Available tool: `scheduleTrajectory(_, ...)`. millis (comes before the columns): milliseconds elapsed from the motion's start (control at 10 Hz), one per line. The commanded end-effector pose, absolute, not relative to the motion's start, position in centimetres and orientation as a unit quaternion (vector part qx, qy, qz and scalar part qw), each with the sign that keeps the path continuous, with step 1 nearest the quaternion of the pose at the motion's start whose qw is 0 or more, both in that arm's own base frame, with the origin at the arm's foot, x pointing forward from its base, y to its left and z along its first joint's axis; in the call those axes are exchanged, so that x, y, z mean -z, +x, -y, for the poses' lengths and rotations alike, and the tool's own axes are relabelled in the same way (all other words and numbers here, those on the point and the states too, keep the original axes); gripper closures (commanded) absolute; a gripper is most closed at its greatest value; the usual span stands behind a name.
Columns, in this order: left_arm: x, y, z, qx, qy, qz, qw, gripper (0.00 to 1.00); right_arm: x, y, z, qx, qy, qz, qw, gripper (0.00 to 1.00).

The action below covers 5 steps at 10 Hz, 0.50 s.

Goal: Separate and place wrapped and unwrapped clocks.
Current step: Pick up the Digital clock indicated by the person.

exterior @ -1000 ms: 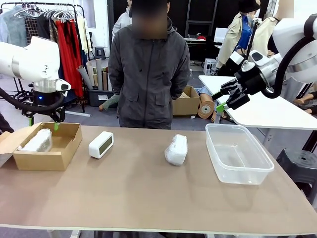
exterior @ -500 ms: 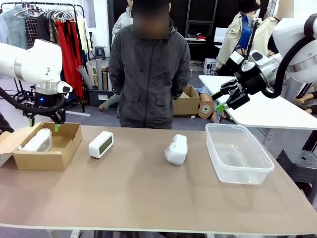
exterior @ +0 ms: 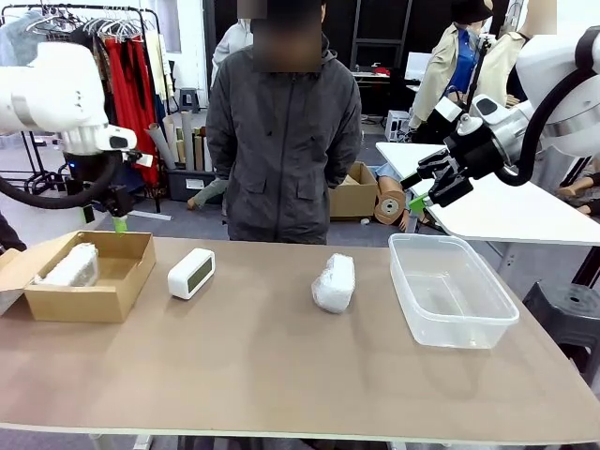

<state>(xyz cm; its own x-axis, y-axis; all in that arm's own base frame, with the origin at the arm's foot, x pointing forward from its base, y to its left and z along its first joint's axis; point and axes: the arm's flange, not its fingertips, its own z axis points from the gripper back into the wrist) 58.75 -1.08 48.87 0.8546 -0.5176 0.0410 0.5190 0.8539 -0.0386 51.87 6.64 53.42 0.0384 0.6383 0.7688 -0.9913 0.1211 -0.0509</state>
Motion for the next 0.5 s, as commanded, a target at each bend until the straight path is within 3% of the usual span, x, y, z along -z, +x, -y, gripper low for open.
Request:
scheduleTrajectory(0, -50.7, 58.2, -0.8, 0.37, -0.102, 0.031, 0.923, 0.0, -53.6, 51.9, -6.6, -0.609, 0.264, 0.333, 0.67, 0.0)
scheduleTrajectory(400, -53.8, 57.7, -2.2, 0.542, -0.216, 0.19, 0.79, 0.0, -53.6, 51.9, -6.6, -0.609, 0.264, 0.333, 0.67, 0.0)
